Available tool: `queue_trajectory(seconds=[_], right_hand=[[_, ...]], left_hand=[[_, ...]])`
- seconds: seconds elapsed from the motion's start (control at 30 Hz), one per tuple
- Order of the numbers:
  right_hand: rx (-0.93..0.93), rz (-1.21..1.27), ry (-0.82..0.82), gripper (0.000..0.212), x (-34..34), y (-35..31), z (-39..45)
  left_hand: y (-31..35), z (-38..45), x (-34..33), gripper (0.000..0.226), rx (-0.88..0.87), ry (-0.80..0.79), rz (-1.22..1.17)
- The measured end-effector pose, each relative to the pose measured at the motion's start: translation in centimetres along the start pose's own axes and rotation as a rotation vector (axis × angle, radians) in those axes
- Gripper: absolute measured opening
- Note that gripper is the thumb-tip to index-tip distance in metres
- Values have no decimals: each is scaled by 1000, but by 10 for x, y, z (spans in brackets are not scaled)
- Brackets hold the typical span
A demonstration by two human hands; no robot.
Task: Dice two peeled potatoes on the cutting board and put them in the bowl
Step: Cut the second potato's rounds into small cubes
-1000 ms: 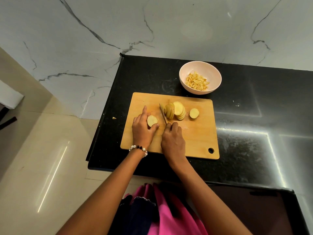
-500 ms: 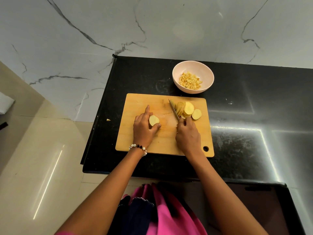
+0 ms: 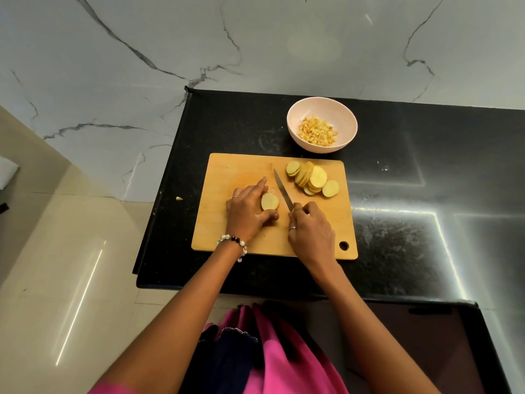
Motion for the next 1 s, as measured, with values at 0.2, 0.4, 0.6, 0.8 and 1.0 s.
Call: queue_trajectory(seconds=[0.2,0.4,0.6,0.8,1.0], right_hand=[[-127,75,-38,32,-6,-15,-23],[-132,83,-63,33,-8,-25,-27],[-126,27,-72,38,-8,-29,-30],[-93,30,-54,40,-11,-32,-31],[21,-29,-58,34,-21,-36,-23]], left_hand=[[-9,6,5,64,-70,-167,5],[-6,6,4,69,-78,-109,-1],[-1,0,5,75,-113,-26,46],[-3,-1,7,75,-91,-11,17],[-4,0,8,70,-88,-2,-17]])
Point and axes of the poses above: each hand's wrist, its own z-axis towards the middle knuckle, its own x-axis out of the back of the hand, y = z × x, the point moved 5 cm from there along z, towards the middle knuckle, and after that the axes turned 7 degrees about y, right-handed, at the moved point
